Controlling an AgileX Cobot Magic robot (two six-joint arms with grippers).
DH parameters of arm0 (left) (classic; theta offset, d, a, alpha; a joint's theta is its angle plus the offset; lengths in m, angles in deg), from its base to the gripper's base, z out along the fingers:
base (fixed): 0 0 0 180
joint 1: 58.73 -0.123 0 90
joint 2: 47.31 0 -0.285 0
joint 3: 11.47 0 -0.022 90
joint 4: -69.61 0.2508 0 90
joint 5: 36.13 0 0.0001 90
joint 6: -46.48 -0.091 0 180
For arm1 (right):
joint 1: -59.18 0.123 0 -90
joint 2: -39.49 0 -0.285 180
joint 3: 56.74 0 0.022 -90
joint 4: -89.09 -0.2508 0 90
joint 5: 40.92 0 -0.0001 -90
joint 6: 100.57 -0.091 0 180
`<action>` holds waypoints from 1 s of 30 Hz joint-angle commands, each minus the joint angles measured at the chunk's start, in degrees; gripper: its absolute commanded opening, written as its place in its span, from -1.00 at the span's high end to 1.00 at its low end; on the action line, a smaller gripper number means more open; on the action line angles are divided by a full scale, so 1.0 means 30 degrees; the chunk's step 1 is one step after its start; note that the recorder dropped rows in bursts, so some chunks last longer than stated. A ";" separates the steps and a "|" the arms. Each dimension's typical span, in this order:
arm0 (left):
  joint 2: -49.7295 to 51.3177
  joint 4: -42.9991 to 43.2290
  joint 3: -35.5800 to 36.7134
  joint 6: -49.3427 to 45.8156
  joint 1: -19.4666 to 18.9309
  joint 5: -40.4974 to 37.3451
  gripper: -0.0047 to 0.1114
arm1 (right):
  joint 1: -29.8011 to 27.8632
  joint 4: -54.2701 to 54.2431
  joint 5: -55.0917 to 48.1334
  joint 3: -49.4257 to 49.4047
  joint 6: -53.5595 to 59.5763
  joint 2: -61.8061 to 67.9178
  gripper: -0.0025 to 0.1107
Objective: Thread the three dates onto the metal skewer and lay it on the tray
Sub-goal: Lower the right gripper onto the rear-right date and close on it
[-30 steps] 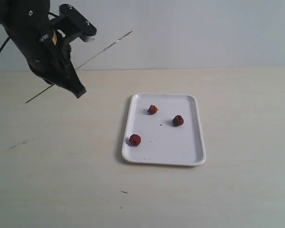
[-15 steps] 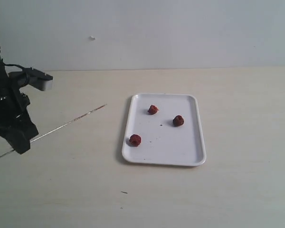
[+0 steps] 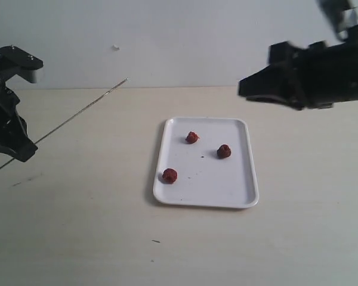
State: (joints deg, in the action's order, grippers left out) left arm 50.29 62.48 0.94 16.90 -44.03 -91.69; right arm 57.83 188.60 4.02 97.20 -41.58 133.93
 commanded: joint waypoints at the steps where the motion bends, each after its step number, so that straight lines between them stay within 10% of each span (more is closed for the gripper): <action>1: -0.0149 -0.0159 0.0046 -0.0069 -0.0037 0.0644 0.92 | 0.2409 0.0146 -0.0287 0.3379 0.0528 0.4237 0.57; 6: -0.0149 -0.0130 0.0120 -0.0113 -0.0733 0.0728 0.92 | 0.3113 0.0146 -0.5659 0.7695 1.0283 0.7592 0.40; 13: -0.0149 -0.0130 0.0252 -0.0113 -0.0730 0.0728 0.92 | 0.3113 0.0146 -1.7253 0.7655 1.3558 0.7592 0.09; 24: -0.0149 -0.0382 0.0261 -0.0032 -0.0730 0.0845 0.92 | 0.3113 -0.5304 -2.4272 0.7692 2.5347 0.7892 0.10; 30: -0.0149 -0.1363 0.0261 -0.0067 -0.0730 0.1277 0.92 | 0.3113 -2.0143 -2.8825 0.9552 3.4675 0.8054 0.10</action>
State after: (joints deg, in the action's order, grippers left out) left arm 50.24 61.00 1.52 16.55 -46.11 -89.11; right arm 67.19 151.78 -76.59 122.48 46.34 157.70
